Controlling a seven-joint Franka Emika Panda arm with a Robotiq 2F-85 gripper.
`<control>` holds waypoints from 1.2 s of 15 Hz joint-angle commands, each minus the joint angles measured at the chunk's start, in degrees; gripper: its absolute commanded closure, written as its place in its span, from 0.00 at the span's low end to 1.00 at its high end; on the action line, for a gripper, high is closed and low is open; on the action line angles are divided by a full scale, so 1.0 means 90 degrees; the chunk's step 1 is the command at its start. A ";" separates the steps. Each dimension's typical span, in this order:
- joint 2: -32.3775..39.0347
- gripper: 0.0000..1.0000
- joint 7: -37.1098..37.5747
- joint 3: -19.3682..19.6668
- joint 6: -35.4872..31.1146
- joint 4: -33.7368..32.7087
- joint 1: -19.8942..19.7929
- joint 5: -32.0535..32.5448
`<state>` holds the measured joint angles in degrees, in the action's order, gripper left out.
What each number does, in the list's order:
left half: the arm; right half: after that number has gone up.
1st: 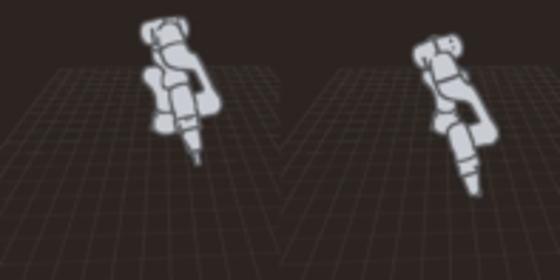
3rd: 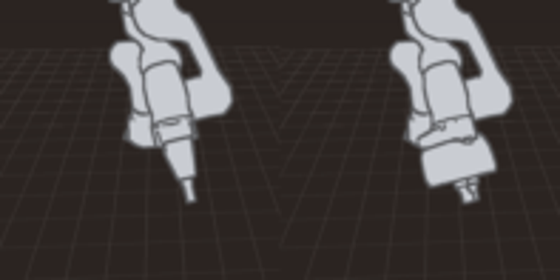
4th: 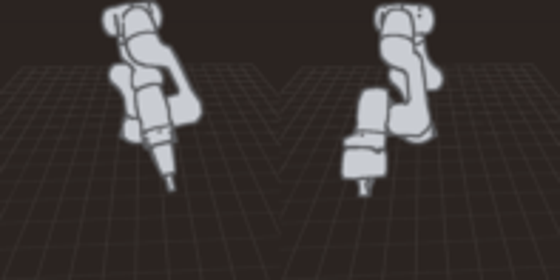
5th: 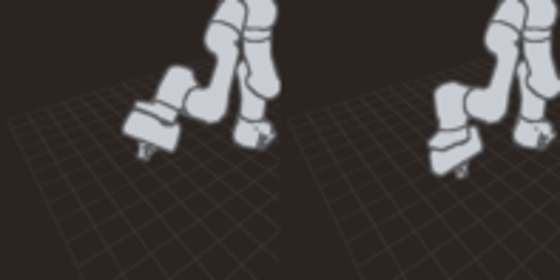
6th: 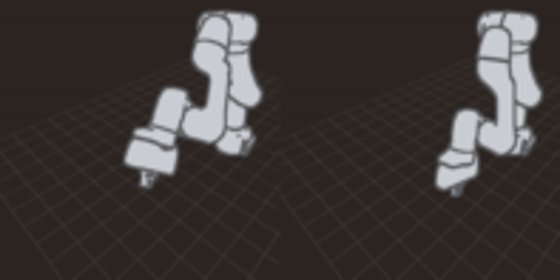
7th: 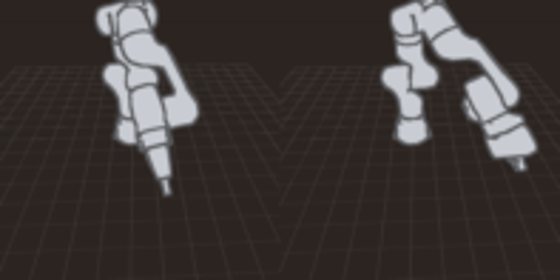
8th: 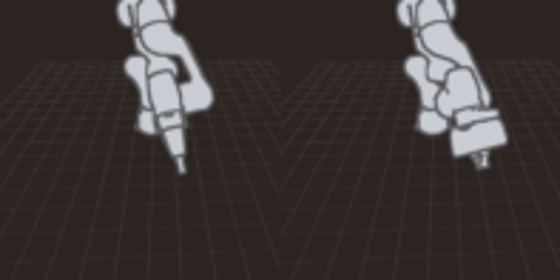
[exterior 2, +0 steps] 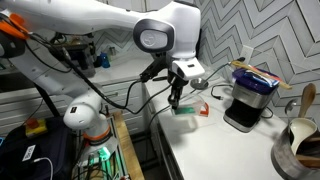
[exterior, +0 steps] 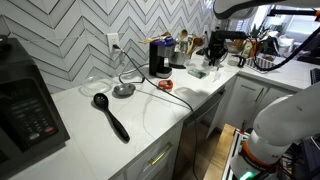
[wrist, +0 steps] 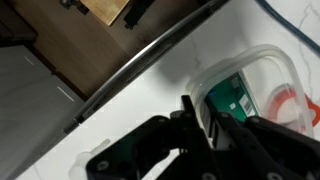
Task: Lift the lunch box with the green paper and put it on the espresso machine
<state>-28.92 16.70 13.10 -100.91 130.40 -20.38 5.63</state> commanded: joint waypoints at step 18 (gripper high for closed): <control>0.1263 0.97 0.4047 0.0184 -0.1993 0.0026 -0.0389 -0.1596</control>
<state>-18.33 47.72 14.15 -116.27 130.48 -23.51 -5.76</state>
